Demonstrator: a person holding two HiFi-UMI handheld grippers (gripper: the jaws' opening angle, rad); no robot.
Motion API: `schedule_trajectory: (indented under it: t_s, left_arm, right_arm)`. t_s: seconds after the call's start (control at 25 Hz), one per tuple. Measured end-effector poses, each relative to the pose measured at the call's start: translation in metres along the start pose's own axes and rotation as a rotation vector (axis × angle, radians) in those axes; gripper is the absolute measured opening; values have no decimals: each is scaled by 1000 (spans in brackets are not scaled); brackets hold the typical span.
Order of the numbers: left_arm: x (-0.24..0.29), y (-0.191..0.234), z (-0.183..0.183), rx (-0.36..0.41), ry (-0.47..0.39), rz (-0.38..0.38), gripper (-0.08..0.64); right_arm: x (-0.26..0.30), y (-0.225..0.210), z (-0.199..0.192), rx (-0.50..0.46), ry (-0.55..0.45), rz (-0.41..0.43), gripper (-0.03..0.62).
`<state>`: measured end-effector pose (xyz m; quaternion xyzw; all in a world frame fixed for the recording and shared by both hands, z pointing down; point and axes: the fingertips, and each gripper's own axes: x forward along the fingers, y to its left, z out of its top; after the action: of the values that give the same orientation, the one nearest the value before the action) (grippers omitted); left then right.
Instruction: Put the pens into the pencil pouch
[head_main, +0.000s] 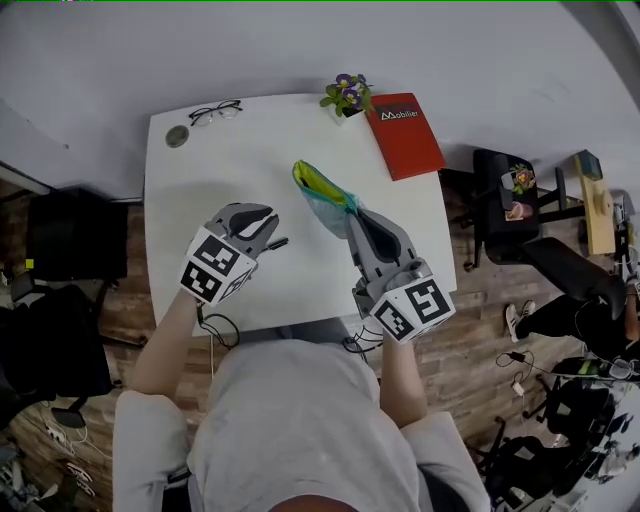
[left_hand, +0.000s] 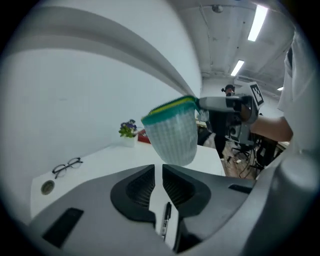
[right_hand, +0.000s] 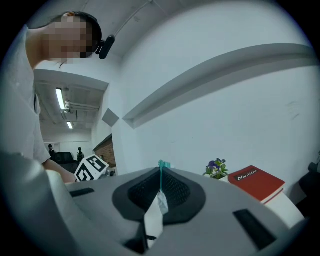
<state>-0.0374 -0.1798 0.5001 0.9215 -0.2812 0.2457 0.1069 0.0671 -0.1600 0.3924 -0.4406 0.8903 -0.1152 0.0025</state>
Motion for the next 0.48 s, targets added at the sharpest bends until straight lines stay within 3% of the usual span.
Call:
schedule_trajectory:
  t_s: [0.08, 0.16, 0.24, 0.48]
  left_arm:
    - [19, -13, -24, 8, 108, -79, 33]
    - [35, -23, -46, 34, 215, -136, 101]
    - [48, -32, -64, 73, 301, -180, 114]
    - [70, -42, -101, 151, 483, -231, 115]
  right_arm:
    - [-5, -3, -2, 5, 0, -18, 35]
    - [-10, -6, -4, 10, -1, -34, 35]
    - [-15, -10, -6, 18, -1, -50, 35]
    - [-28, -17, -12, 35, 5, -83, 35]
